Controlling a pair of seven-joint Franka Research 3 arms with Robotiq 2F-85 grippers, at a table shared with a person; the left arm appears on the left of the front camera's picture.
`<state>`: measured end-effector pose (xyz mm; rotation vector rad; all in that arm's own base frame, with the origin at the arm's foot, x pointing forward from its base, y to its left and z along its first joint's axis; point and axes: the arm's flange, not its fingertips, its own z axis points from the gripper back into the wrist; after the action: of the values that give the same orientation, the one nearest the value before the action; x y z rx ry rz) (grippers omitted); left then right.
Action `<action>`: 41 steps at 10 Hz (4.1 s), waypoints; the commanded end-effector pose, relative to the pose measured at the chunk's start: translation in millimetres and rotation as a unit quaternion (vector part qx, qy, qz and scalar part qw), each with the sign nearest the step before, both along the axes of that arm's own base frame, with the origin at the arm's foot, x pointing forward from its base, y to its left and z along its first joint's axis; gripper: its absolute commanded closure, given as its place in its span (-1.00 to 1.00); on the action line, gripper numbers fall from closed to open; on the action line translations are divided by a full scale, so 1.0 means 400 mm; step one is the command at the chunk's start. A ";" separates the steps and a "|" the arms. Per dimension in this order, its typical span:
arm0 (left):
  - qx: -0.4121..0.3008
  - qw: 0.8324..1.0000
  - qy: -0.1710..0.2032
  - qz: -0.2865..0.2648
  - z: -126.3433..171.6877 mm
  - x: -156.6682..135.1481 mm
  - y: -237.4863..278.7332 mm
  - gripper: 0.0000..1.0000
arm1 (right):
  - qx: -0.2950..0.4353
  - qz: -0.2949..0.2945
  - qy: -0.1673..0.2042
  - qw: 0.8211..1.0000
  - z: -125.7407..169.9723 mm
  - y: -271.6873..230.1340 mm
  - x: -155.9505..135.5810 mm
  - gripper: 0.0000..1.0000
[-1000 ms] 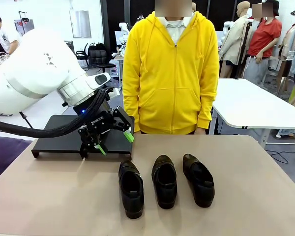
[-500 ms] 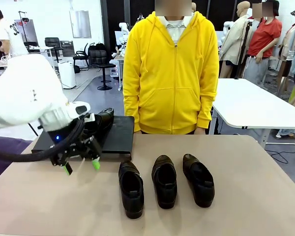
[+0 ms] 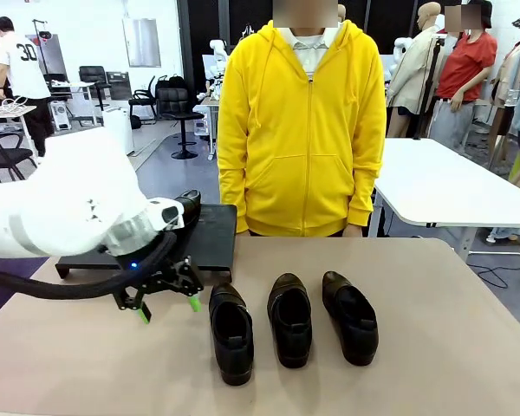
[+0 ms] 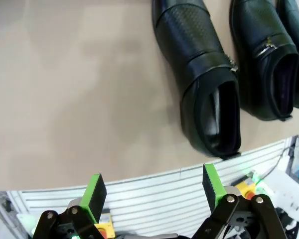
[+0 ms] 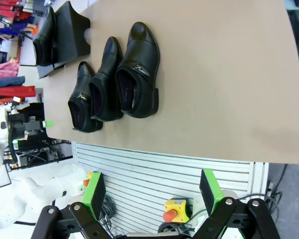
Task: Organize the shoes by placing them on the stand.
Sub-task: Place the Shoe from the middle of the table onto the Shoes Stand.
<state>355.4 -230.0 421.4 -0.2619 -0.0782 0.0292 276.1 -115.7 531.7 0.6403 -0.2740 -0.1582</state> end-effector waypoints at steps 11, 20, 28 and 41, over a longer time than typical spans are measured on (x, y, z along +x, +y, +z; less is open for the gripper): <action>0.046 0.999 0.012 0.027 -0.163 0.102 -0.176 0.63 | 0.005 0.005 -0.004 1.000 0.007 -0.001 0.004 -1.00; 0.049 0.998 0.026 -0.018 -0.141 0.092 -0.170 1.00 | 0.005 0.005 -0.004 1.000 0.007 -0.001 0.004 -1.00; -0.052 0.968 -0.239 -0.050 0.144 0.024 -0.012 1.00 | 0.005 0.005 -0.004 1.000 0.007 -0.001 0.004 -1.00; -0.055 0.969 -0.240 -0.017 0.232 0.416 0.047 1.00 | 0.005 0.005 -0.004 1.000 0.007 -0.001 0.004 -1.00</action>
<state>493.3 -198.3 510.7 -0.3527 -0.5550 0.0012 276.4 -115.7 531.4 0.6402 -0.2727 -0.1585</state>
